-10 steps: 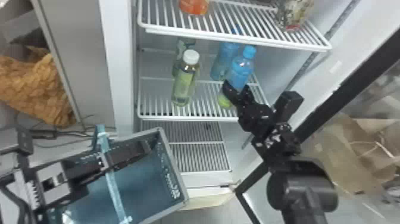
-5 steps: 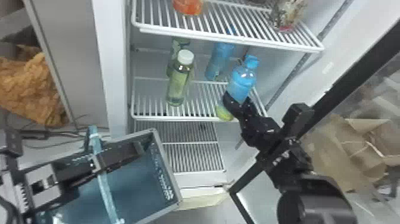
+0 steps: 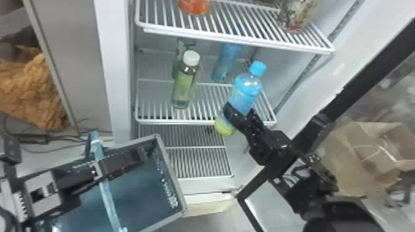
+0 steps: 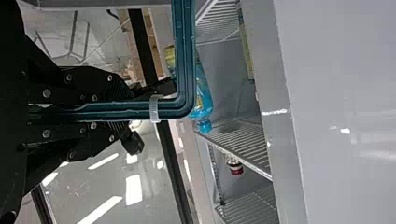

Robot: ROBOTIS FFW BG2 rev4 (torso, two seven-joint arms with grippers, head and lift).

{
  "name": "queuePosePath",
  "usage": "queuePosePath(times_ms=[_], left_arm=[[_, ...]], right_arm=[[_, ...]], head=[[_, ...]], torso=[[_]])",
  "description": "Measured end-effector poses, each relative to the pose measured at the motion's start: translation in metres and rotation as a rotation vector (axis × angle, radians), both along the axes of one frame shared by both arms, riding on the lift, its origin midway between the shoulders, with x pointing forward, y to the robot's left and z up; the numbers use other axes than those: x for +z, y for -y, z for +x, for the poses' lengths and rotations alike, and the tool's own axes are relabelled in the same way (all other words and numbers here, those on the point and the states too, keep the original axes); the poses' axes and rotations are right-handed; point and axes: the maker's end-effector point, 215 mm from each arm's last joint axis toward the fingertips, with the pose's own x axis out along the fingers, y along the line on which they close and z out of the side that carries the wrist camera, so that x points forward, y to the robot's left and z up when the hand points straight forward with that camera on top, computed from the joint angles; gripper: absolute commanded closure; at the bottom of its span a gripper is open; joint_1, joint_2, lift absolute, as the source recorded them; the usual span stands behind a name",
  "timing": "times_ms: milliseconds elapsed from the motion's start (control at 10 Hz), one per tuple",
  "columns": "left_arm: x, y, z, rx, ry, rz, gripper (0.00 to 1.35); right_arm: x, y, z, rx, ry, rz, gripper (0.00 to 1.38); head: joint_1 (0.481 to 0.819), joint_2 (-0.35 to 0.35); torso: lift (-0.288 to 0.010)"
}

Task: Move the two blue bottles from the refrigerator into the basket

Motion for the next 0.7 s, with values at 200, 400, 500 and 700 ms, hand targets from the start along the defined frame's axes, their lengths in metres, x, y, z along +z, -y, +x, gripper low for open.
queuePosePath(times_ms=[200, 400, 500, 700], left_arm=[[0.001, 0.000, 0.000, 0.002, 0.000, -0.003, 1.19], [0.001, 0.001, 0.001, 0.003, 0.000, -0.005, 1.19], [0.001, 0.001, 0.002, 0.003, -0.001, -0.005, 1.19], [-0.001, 0.002, 0.002, 0.002, -0.006, -0.008, 1.19]], right_arm=[[0.000, -0.022, -0.016, 0.069, -0.040, 0.048, 1.28], [-0.006, -0.047, -0.028, 0.159, -0.094, 0.110, 1.28], [-0.004, -0.061, -0.036, 0.204, -0.113, 0.141, 1.28], [0.003, -0.095, -0.054, 0.308, -0.148, 0.215, 1.28]], head=[[0.695, -0.258], [0.695, -0.224], [0.695, -0.204], [0.695, -0.165]], torso=[[-0.216], [-0.216], [-0.216], [-0.216]])
